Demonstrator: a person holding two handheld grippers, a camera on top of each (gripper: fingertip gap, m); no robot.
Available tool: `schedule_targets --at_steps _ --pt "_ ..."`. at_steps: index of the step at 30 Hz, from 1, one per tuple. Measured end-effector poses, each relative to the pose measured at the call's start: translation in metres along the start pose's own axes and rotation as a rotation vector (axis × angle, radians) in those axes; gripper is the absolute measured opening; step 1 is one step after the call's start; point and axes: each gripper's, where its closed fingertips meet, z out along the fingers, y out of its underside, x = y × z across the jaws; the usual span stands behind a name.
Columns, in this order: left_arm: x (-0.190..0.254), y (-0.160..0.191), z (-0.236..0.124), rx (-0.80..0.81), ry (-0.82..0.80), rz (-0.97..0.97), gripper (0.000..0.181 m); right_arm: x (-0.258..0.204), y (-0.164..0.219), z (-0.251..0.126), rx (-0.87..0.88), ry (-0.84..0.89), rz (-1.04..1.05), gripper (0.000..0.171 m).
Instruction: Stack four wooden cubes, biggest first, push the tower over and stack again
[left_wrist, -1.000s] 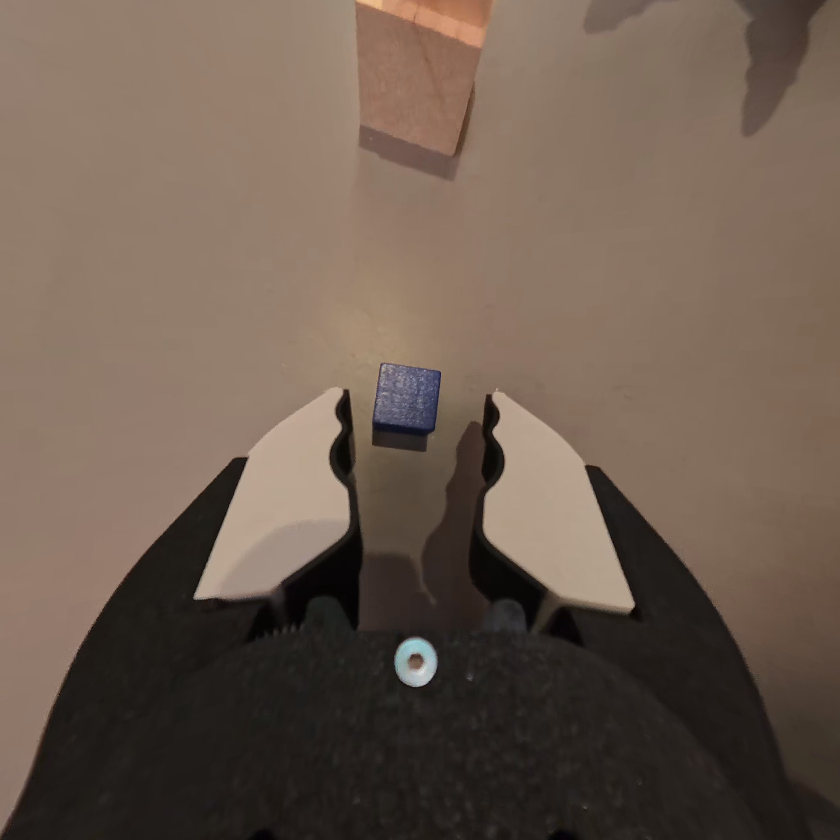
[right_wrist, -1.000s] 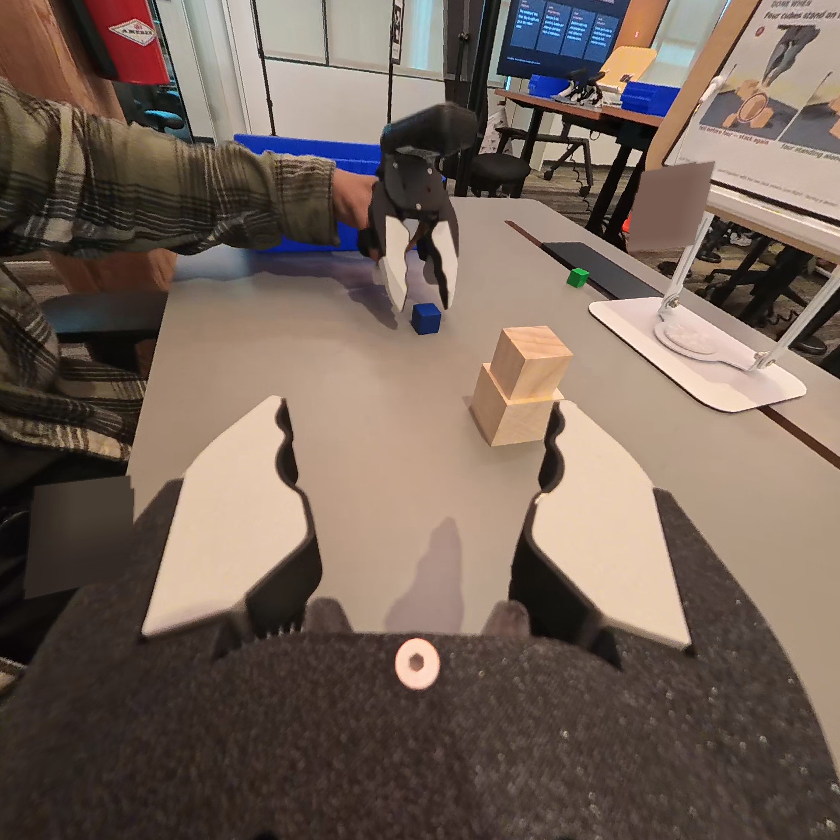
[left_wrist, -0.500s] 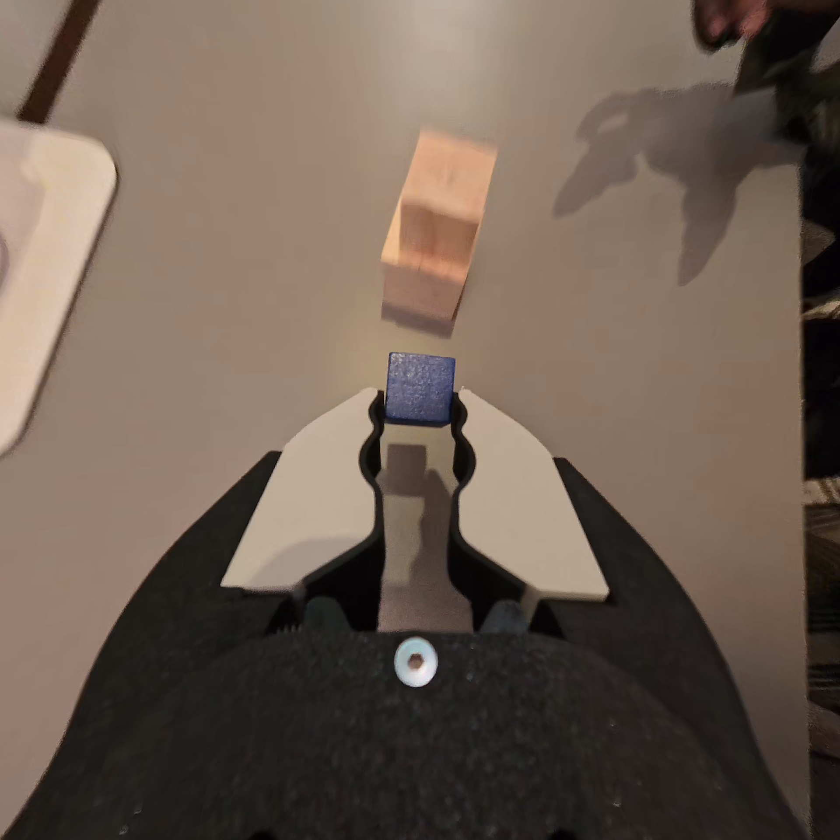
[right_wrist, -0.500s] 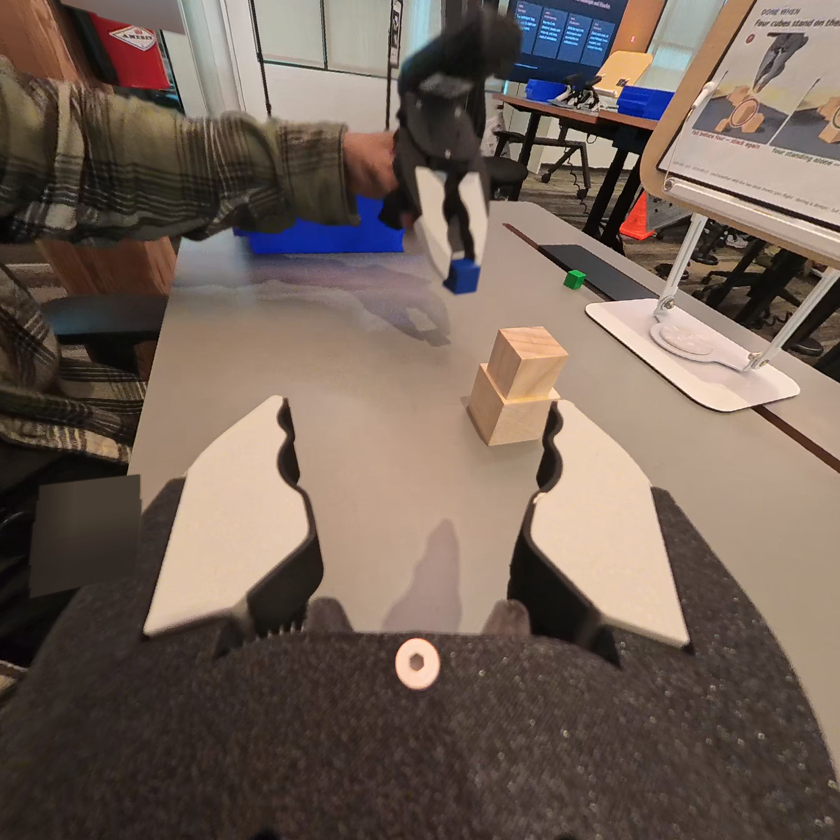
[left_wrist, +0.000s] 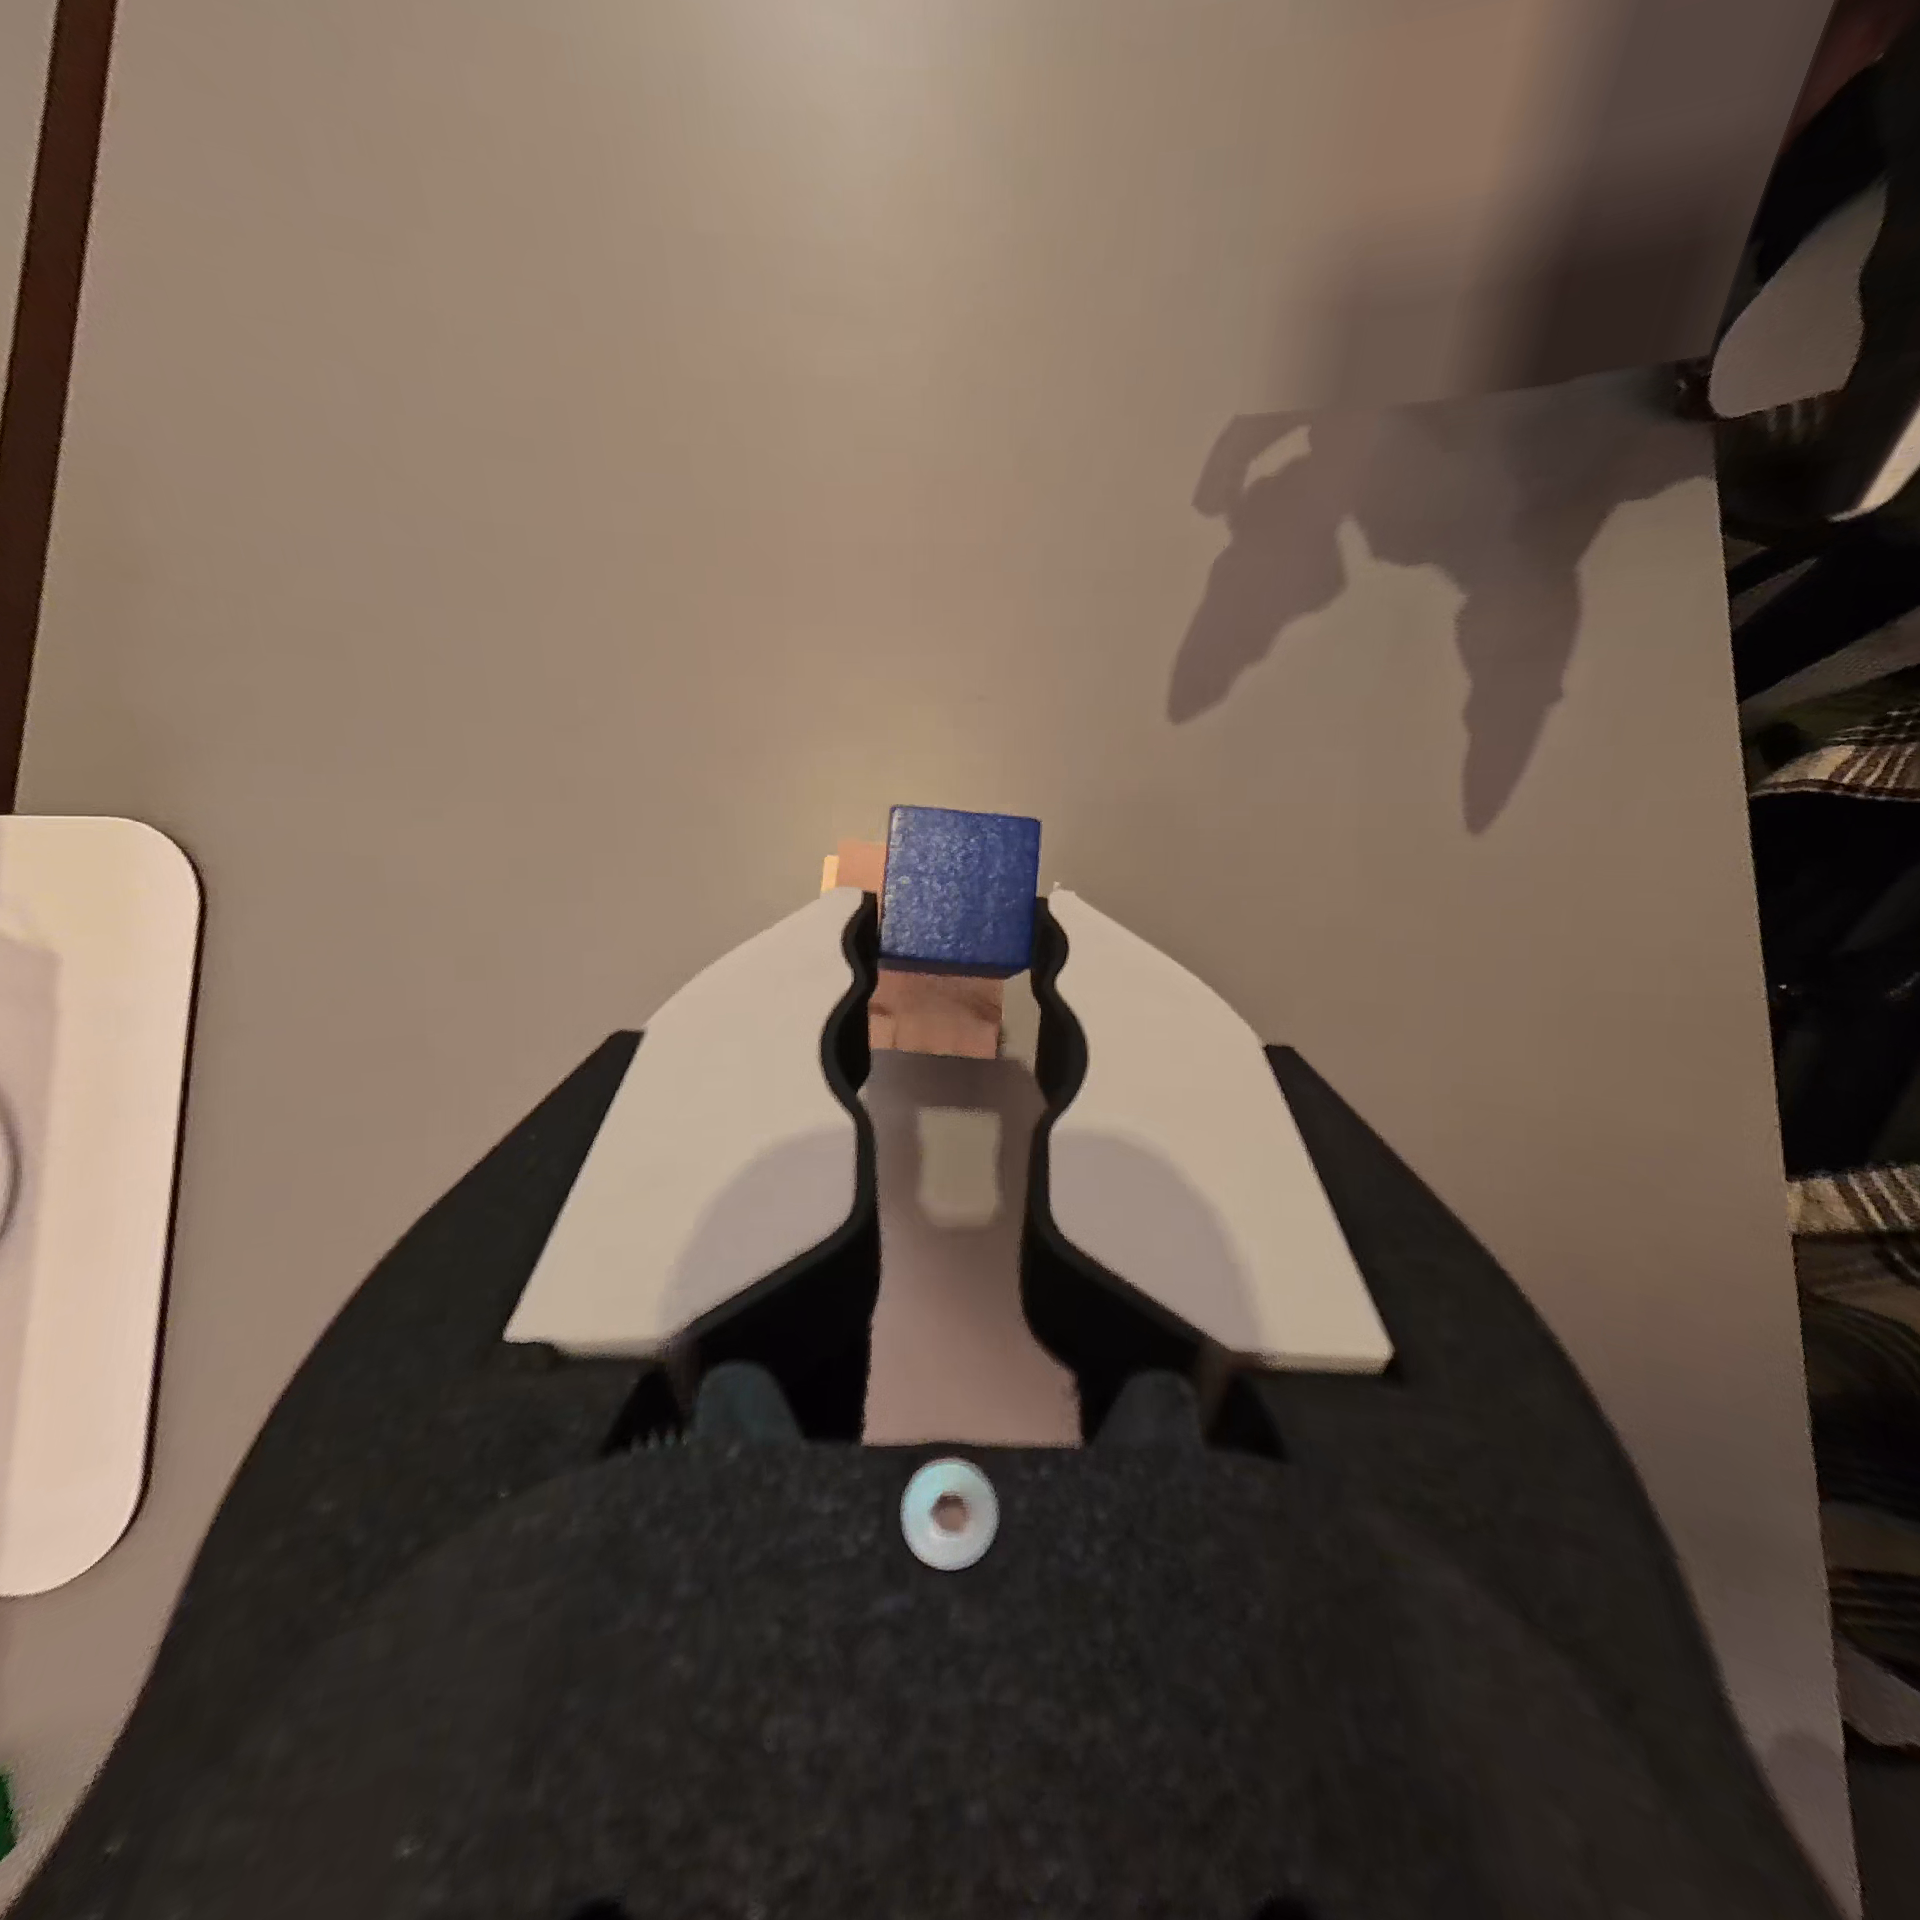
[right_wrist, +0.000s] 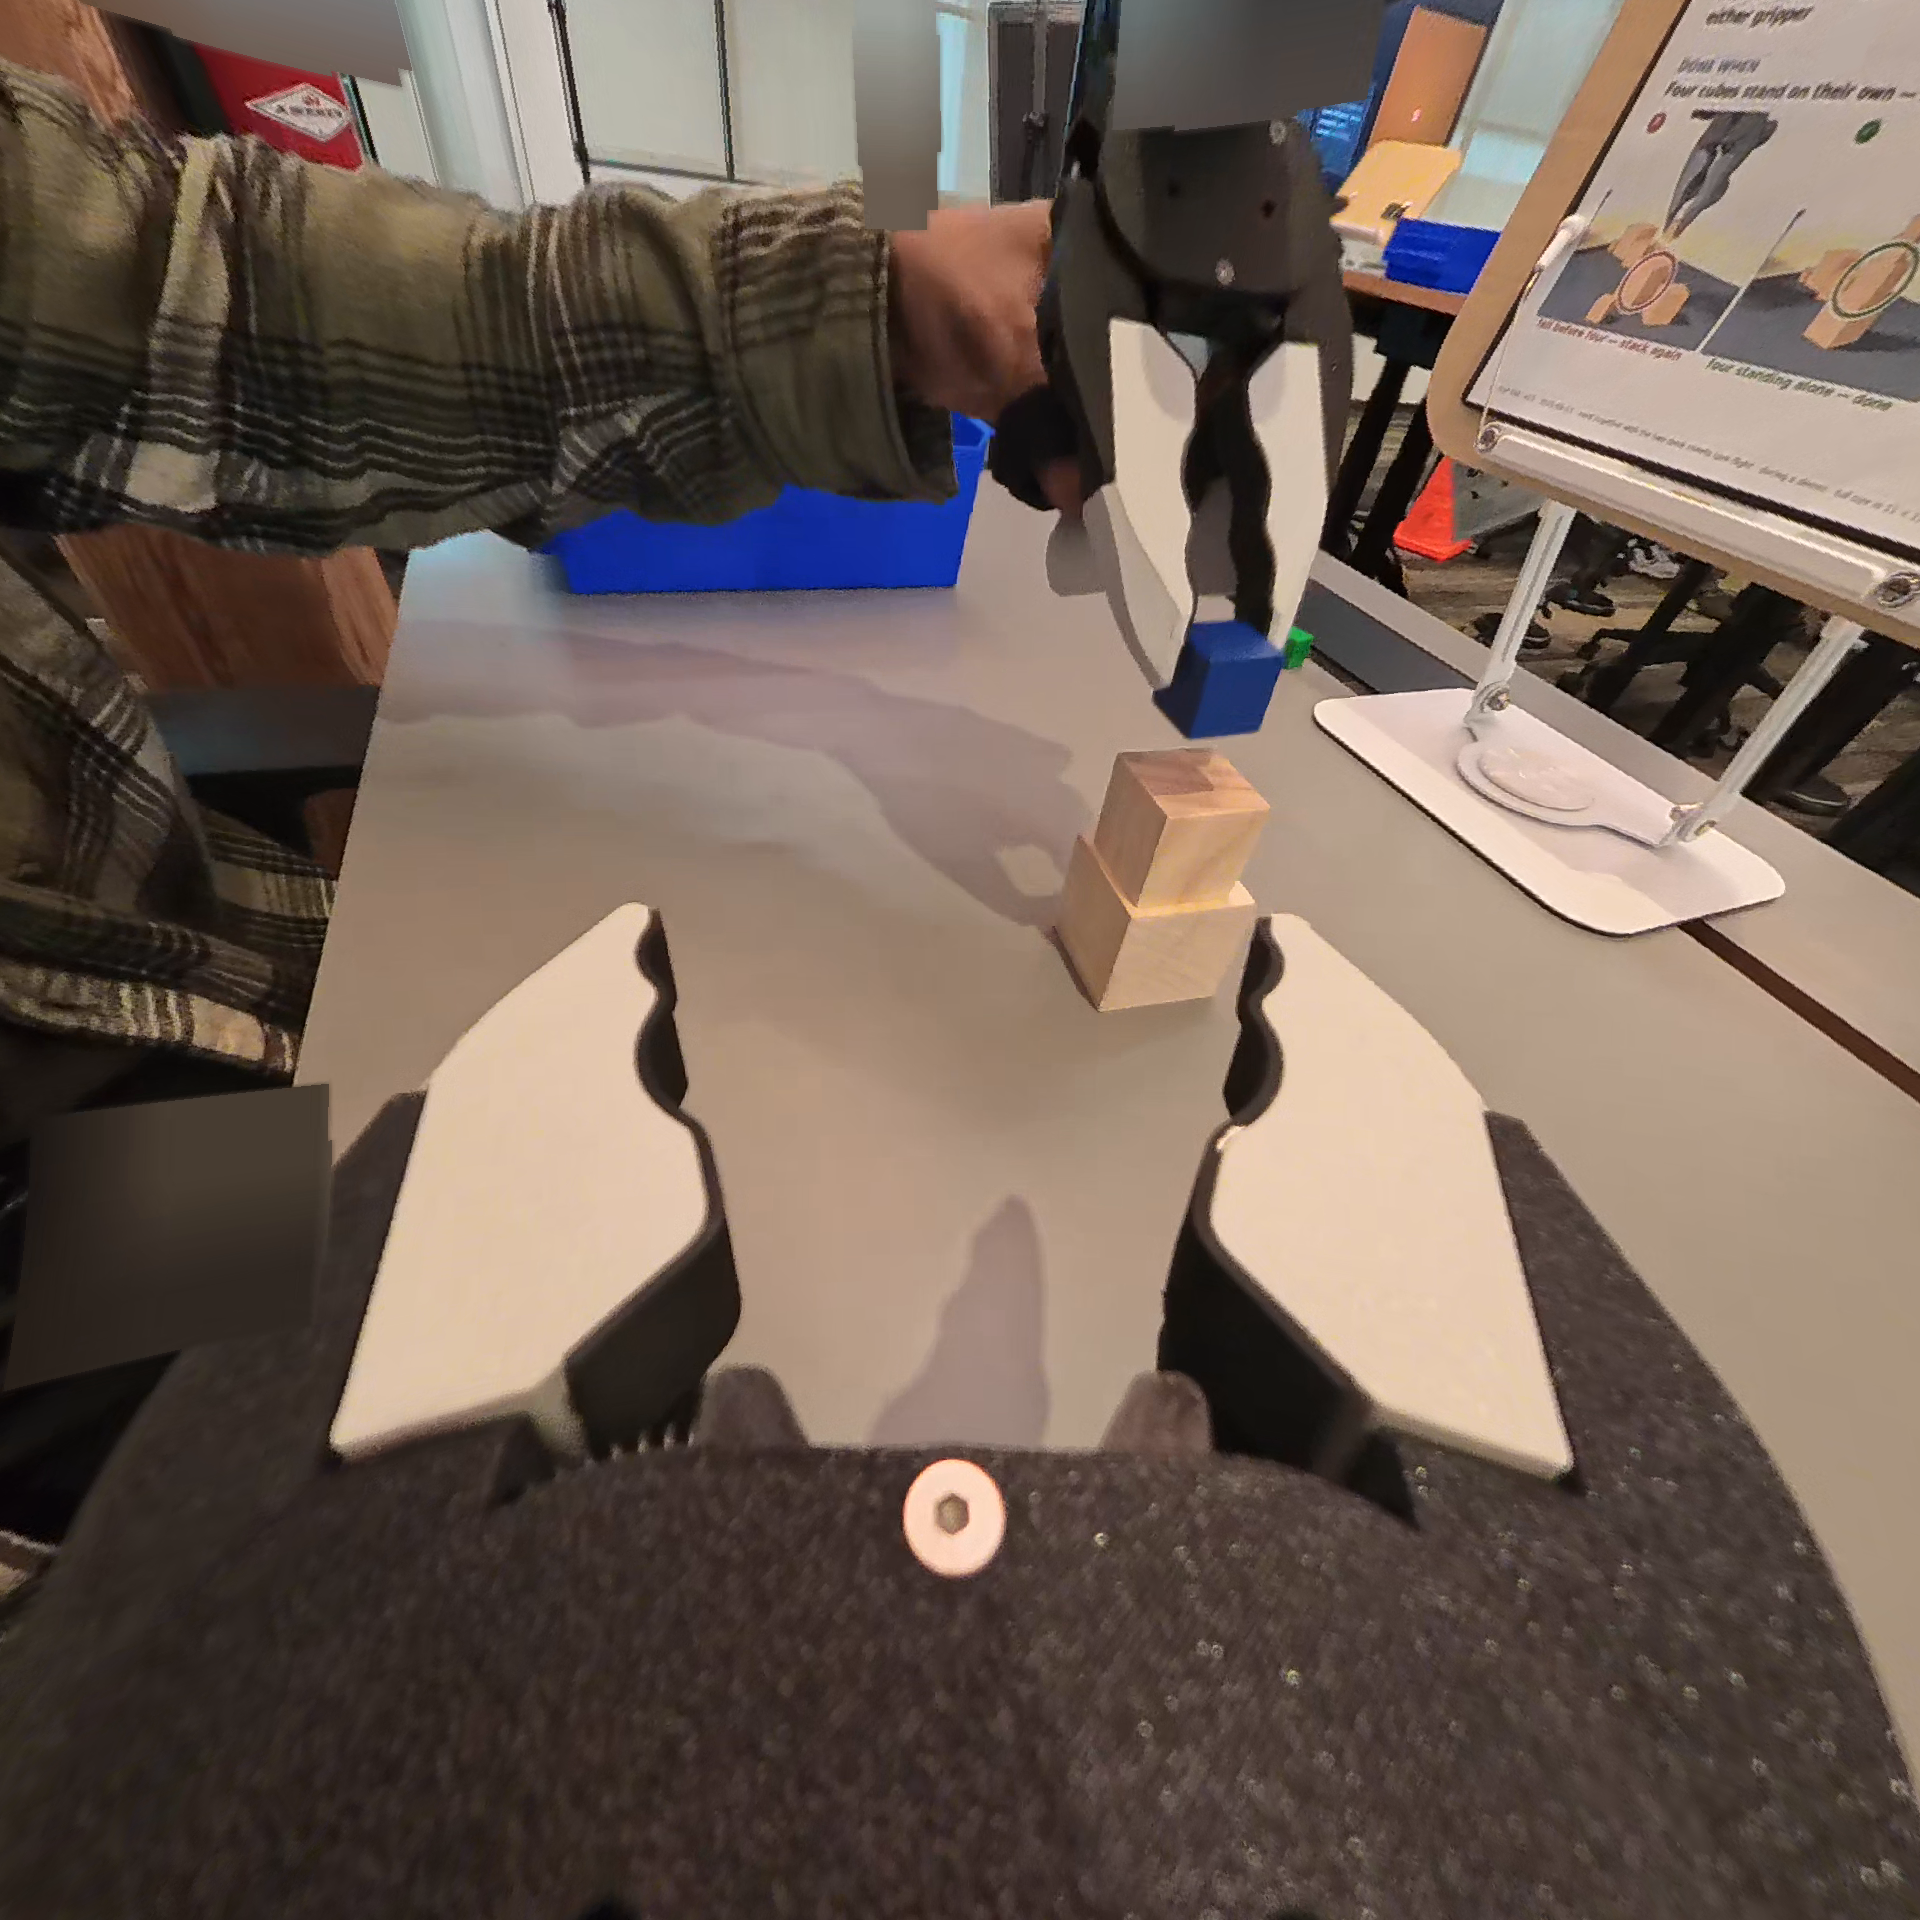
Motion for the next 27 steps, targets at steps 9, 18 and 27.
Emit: schedule_targets --at_steps 9,18,27 --pt "-0.003 0.007 0.008 0.002 0.017 -0.015 0.027 0.0 0.002 0.002 -0.002 -0.009 0.005 0.102" --pt "-0.003 0.012 0.014 -0.008 0.029 -0.03 0.027 0.0 0.001 0.001 -0.001 -0.008 0.004 0.101" --pt "-0.004 0.015 0.018 0.021 0.029 -0.036 0.035 0.0 -0.001 -0.001 0.007 -0.001 0.004 0.102"
